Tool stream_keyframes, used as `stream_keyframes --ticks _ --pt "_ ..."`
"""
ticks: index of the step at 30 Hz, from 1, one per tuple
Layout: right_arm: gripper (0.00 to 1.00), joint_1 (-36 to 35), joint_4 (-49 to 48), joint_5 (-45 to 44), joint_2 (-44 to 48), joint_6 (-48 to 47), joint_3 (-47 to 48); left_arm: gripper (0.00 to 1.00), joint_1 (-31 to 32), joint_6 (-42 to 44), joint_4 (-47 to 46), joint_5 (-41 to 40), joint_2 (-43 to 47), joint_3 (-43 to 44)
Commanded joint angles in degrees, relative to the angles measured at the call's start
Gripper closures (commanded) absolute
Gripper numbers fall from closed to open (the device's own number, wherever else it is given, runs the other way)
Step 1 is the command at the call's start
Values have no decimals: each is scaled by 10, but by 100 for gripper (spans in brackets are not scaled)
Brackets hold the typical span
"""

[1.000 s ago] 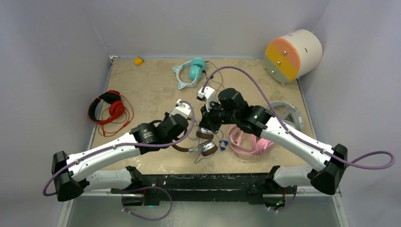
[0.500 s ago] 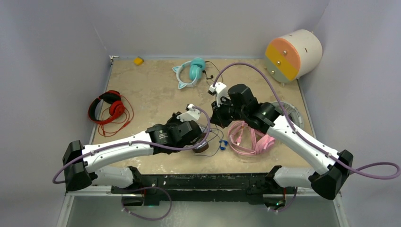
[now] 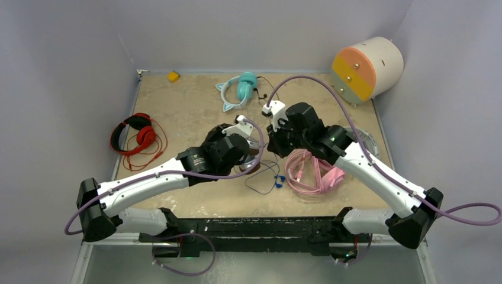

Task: Wrap the headphones
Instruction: Wrap the headphones cable around the headphones.

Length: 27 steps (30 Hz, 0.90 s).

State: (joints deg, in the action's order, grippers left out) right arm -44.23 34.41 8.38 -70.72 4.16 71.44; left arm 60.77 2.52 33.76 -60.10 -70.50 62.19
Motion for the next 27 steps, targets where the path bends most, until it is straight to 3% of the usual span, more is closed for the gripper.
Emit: stream_keyframes --ticks 1,6,10,14,22,27 --pt "100 1 29 -63 -5 -36 51 100 0 87 -58 -14 21 -4" --pt "99 1 -3 -86 -5 -81 49 100 1 77 -8 68 50 12" --pt "99 1 -87 1 25 -116 17 100 0 48 36 187 61 26" --pt "100 1 -142 21 49 -115 2 100 0 8 76 246 39 37" --pt "100 2 -103 -102 2 -90 35 100 0 -21 92 340 59 55" --pt "100 8 -113 -110 -19 -56 6 100 -1 -75 89 413 103 58"
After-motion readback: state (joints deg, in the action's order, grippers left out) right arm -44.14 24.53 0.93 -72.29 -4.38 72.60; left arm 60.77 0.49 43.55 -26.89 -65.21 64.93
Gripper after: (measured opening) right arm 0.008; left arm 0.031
